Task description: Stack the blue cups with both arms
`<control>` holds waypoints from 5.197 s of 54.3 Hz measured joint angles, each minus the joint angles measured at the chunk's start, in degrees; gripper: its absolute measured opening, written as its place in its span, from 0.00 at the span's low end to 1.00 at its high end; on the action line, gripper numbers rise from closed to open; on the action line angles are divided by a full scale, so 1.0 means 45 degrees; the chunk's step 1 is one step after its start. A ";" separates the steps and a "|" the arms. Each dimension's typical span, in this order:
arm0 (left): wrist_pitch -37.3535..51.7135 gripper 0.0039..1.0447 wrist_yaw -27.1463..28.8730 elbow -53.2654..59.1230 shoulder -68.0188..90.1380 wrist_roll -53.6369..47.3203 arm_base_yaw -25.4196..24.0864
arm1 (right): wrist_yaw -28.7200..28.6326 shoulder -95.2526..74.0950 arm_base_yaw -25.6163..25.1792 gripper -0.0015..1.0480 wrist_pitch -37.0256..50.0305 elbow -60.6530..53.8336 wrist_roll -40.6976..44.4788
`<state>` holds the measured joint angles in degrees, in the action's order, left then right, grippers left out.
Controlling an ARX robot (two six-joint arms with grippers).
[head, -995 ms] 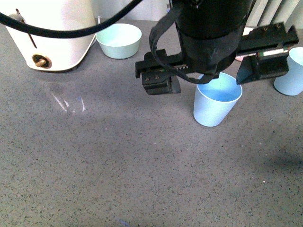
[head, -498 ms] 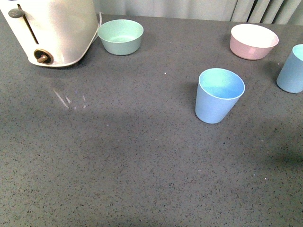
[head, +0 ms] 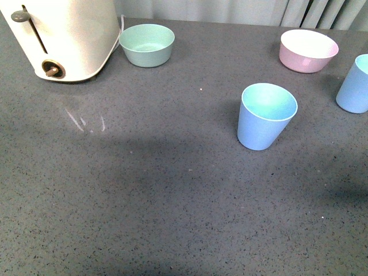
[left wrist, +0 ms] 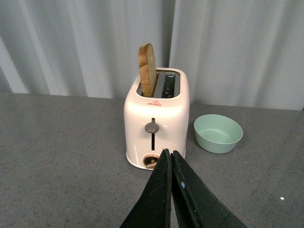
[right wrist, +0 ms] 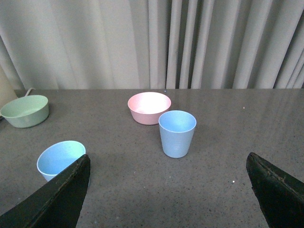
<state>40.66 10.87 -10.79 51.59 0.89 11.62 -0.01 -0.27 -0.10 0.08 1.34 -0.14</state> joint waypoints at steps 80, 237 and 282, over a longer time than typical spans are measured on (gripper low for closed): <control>-0.6586 0.01 -0.2414 0.2205 -0.9039 -0.0063 -0.2531 | -0.0005 0.0000 0.0000 0.91 0.0000 0.0005 0.0000; -0.9034 0.92 -0.2414 0.2205 -1.1336 -0.0087 -0.2535 | -0.2535 -1.9730 0.1885 0.02 -0.1418 1.2172 0.5610; -0.9034 0.92 -0.2414 0.2205 -1.1336 -0.0087 -0.2535 | -0.2584 -2.0317 0.4469 0.08 -0.2283 1.2347 0.4852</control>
<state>0.01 0.01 -0.86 0.58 0.49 0.21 -11.64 -91.70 20.01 -10.20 56.90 21.69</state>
